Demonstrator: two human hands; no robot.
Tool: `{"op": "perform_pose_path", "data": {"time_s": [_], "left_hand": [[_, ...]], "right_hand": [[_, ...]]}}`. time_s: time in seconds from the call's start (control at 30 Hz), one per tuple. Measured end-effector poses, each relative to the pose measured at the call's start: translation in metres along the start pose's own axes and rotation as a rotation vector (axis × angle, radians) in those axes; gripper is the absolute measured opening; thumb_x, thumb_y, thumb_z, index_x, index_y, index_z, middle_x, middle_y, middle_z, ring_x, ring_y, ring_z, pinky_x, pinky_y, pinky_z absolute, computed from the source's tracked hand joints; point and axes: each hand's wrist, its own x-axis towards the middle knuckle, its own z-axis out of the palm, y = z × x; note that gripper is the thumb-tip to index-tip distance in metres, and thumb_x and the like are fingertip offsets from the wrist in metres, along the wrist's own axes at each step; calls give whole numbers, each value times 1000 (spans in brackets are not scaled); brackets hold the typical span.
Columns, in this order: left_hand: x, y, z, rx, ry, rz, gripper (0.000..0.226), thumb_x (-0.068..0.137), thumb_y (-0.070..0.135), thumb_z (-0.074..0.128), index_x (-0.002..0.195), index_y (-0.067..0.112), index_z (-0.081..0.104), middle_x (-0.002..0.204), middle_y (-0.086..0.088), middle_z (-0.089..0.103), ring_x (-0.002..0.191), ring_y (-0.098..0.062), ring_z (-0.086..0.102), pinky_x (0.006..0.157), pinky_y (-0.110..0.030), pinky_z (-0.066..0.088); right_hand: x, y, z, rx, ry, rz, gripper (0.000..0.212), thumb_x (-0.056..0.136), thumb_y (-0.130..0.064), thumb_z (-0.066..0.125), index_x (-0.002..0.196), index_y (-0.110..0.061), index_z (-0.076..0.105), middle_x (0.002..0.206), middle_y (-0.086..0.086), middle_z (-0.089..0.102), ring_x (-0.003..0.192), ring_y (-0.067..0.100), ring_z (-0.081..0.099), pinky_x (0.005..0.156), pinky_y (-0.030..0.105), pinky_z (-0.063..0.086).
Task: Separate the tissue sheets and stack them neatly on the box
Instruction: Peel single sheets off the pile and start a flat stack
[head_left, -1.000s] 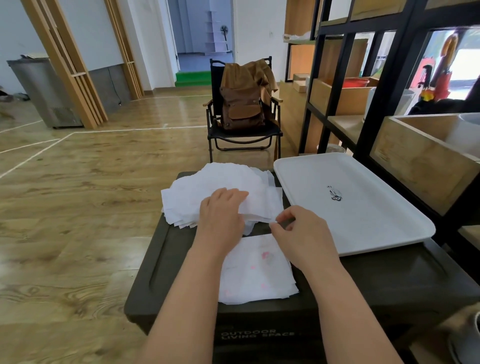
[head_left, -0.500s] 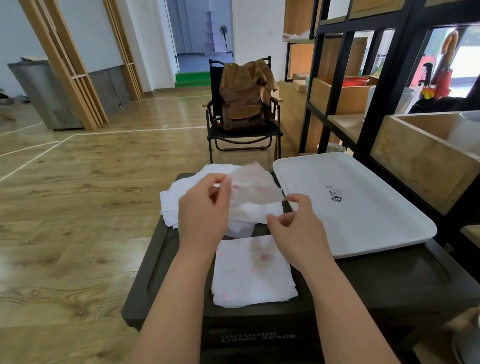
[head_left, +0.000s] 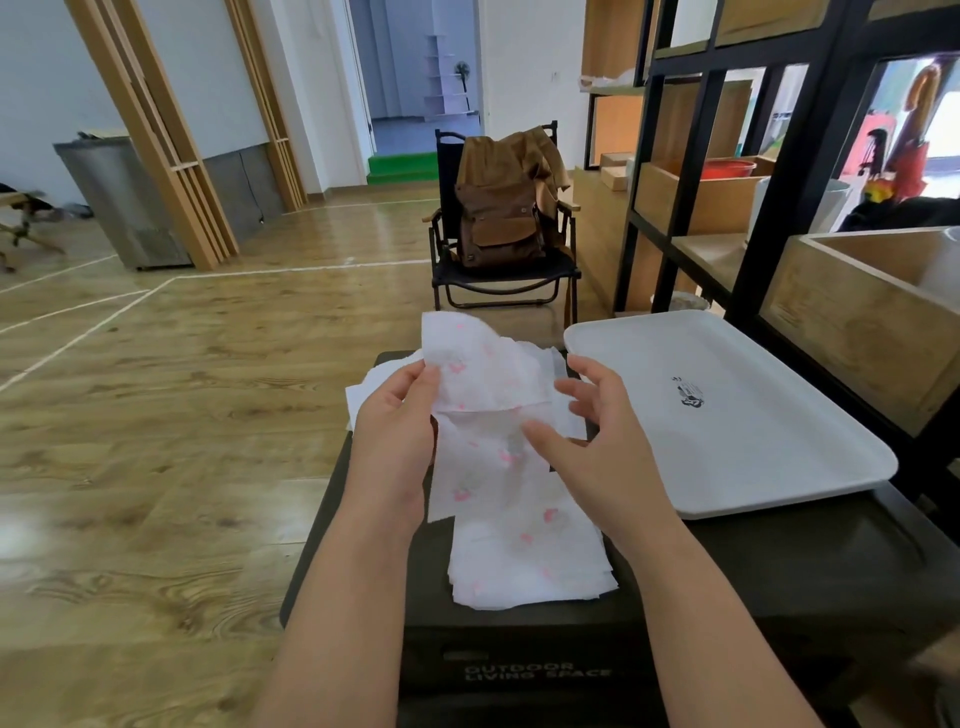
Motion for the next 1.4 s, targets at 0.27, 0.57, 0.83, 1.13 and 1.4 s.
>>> {"op": "perform_pose_path", "data": {"time_s": [0.27, 0.57, 0.83, 1.13, 1.4], "left_hand": [[4, 0, -1, 85, -53, 15, 23, 102, 28, 51, 114, 25, 69, 106, 1, 75, 96, -22, 67, 97, -51, 50], [2, -1, -3, 132, -120, 120, 26, 104, 28, 48, 126, 38, 59, 103, 8, 76, 91, -15, 74, 70, -32, 57], [0, 1, -3, 145, -185, 177, 27, 105, 29, 47, 124, 44, 58, 108, 7, 75, 94, -15, 73, 71, -30, 58], [1, -1, -5, 228, -140, 203, 26, 103, 40, 44, 123, 52, 56, 117, 7, 69, 106, -17, 66, 85, -36, 54], [-4, 3, -18, 565, -111, 481, 24, 86, 31, 73, 105, 45, 71, 84, 22, 69, 60, 8, 53, 62, -6, 41]], "right_hand": [[-1, -1, -2, 26, -1, -32, 56, 85, -32, 71, 122, -56, 37, 89, -18, 68, 89, 0, 63, 61, 6, 47], [-3, -5, -4, -29, -33, -65, 14, 84, -41, 71, 95, -41, 63, 108, -24, 62, 101, -6, 56, 72, 10, 44], [-1, -4, -6, 25, -117, -38, 23, 89, -46, 61, 111, -45, 57, 110, -27, 61, 109, -5, 54, 83, 12, 41], [-1, -3, -8, 57, -35, -117, 4, 90, -29, 65, 87, -32, 66, 93, -28, 65, 93, -9, 58, 67, 4, 44], [-1, -8, -11, -19, 132, -250, 11, 92, -28, 63, 86, -37, 60, 85, -32, 61, 88, -4, 58, 66, 8, 45]]}}
